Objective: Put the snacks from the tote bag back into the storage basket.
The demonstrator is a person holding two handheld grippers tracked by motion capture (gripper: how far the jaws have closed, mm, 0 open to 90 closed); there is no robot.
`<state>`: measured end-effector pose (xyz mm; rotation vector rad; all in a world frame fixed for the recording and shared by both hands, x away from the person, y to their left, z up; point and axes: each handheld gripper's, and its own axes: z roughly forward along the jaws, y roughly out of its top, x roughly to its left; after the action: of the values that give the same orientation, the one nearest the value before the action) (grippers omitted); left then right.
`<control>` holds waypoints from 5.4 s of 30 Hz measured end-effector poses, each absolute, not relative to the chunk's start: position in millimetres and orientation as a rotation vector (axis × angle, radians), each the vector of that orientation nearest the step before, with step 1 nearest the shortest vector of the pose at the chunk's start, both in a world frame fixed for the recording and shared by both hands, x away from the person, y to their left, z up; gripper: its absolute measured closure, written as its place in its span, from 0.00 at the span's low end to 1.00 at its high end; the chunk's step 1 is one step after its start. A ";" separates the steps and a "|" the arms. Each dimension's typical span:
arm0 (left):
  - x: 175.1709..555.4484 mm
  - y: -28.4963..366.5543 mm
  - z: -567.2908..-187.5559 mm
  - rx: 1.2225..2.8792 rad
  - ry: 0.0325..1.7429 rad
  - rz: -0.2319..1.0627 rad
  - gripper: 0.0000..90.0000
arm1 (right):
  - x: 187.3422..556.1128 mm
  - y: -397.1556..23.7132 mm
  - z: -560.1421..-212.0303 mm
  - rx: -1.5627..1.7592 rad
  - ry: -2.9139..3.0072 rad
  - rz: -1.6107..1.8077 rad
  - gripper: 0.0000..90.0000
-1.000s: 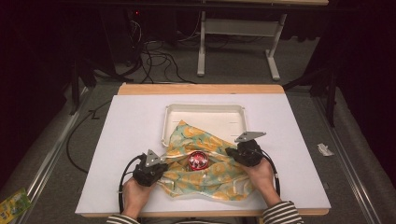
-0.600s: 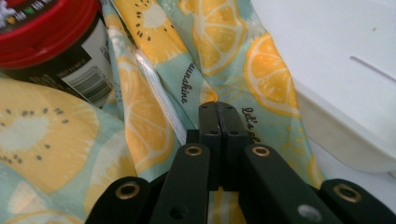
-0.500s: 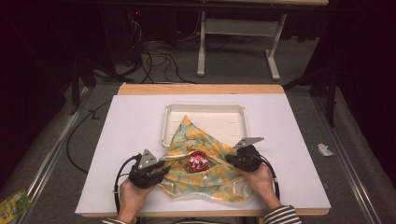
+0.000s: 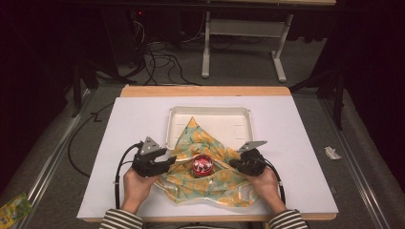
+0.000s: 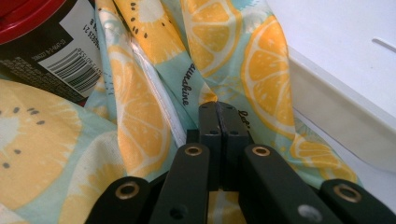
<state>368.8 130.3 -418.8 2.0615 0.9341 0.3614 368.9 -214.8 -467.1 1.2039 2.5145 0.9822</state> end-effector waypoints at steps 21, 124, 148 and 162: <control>404.1 111.9 -423.6 2.069 0.927 0.291 0.97 | 369.6 -214.4 -467.4 1.202 2.522 0.971 1.00; 384.6 101.2 -428.4 2.123 0.870 0.230 1.00 | 382.0 -200.3 -458.7 1.161 2.517 1.034 1.00; 377.8 103.4 -474.9 2.170 0.952 0.264 1.00 | 361.0 -218.5 -444.0 1.236 2.325 1.123 0.82; 372.8 102.6 -474.3 2.181 0.899 0.281 0.99 | 326.5 -196.8 -447.1 1.098 2.438 1.152 0.98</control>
<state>372.8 102.6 -474.3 2.1810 0.8992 0.2808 326.5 -196.8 -447.1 1.0978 2.4383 1.1519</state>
